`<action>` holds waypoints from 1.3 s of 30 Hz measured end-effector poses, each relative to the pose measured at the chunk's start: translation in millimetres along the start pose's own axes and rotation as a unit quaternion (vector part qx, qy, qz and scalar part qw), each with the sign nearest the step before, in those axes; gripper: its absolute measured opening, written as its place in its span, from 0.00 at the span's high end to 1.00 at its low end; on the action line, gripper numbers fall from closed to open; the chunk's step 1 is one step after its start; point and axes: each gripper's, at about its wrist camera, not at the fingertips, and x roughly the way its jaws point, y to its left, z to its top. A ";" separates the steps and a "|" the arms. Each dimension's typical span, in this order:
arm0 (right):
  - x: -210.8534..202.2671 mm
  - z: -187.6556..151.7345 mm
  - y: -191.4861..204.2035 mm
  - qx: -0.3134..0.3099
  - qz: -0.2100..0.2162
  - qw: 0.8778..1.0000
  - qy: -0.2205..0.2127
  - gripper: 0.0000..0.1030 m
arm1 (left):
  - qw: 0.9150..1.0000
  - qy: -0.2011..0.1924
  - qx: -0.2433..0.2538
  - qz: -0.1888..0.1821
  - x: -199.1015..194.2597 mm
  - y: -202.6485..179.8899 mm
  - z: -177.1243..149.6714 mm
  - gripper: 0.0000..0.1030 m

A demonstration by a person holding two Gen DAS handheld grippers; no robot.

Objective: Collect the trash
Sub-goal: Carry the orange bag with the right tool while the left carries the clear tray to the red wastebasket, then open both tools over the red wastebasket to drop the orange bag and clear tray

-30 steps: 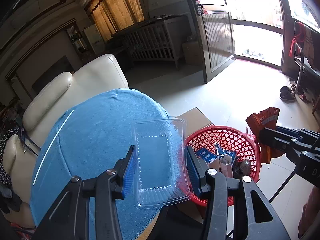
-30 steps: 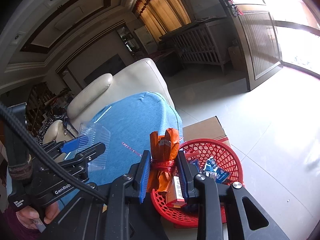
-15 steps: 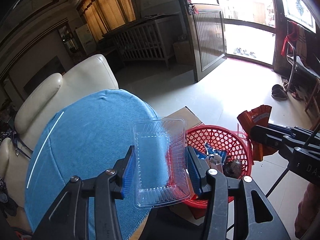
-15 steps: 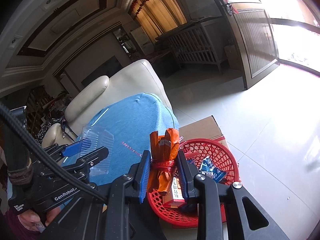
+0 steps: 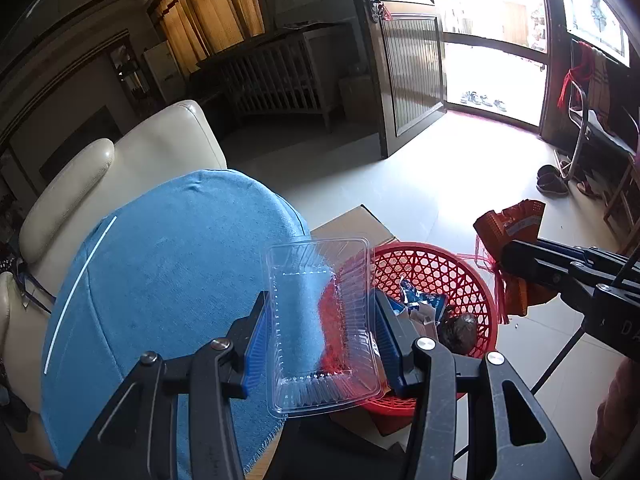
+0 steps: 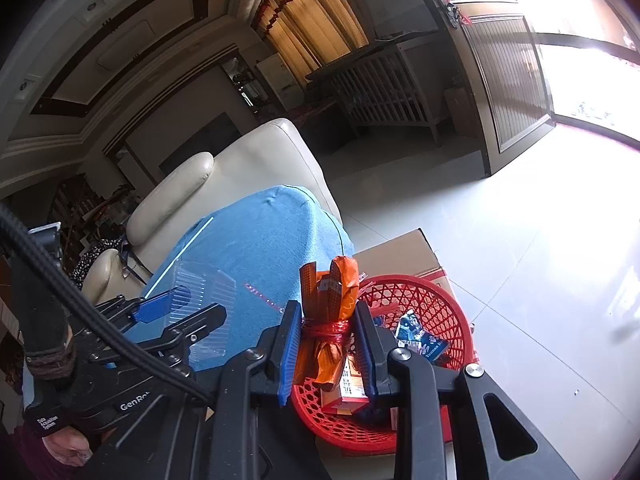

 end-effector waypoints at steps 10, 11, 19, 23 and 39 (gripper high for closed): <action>1.9 -3.4 -8.8 0.010 -0.009 1.000 0.002 0.72 | 1.000 0.017 -0.007 -0.008 12.8 3.8 -2.8 0.50; 1.1 -3.1 -9.9 0.011 -0.011 1.000 0.002 0.72 | 1.000 0.018 -0.007 -0.008 13.6 3.9 -3.4 0.50; -0.4 -5.0 -21.5 0.025 -0.019 0.999 0.002 0.72 | 1.000 0.027 -0.004 -0.013 21.6 1.2 -3.6 0.50; 3.1 -6.8 -25.0 0.029 -0.021 0.999 0.008 0.72 | 0.999 0.032 -0.006 -0.021 25.6 0.8 -4.8 0.50; 15.3 -15.4 -30.7 0.037 -0.020 0.999 0.033 0.72 | 0.997 0.057 -0.021 -0.041 48.0 2.2 -13.1 0.50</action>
